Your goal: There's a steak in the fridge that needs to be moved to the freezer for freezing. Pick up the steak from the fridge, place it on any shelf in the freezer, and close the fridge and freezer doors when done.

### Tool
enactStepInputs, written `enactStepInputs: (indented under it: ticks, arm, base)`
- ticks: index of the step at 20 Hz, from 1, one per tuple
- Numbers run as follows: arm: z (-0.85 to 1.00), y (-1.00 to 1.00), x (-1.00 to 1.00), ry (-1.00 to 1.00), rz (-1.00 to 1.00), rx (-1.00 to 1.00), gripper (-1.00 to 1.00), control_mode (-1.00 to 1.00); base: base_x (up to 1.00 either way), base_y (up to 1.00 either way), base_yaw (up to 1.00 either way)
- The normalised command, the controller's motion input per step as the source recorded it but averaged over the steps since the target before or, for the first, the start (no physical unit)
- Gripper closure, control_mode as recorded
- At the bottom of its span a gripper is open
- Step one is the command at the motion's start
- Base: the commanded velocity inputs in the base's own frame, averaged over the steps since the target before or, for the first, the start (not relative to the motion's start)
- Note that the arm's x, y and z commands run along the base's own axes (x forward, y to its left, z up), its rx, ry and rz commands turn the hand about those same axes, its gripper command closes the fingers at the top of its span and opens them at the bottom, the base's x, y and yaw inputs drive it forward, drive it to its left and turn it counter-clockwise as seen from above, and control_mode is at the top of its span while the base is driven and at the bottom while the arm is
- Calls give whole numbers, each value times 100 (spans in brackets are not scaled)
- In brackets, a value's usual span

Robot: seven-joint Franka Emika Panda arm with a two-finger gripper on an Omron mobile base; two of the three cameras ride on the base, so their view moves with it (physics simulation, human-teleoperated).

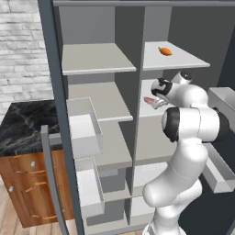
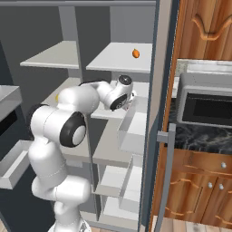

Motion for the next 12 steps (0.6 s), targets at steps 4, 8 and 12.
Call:
enactStepInputs:
  ticks: [4, 8, 12]
  arm:
    - [-4, 0, 31, 0, 2, 0, -100, -100]
    - [-6, 0, 30, 0, 3, 0, -100, -100]
    - [-25, 0, 21, 0, 2, 0, -100, -100]
  base:
    - [0, 0, 0]
    - [0, 0, 0]
    - [0, 0, 0]
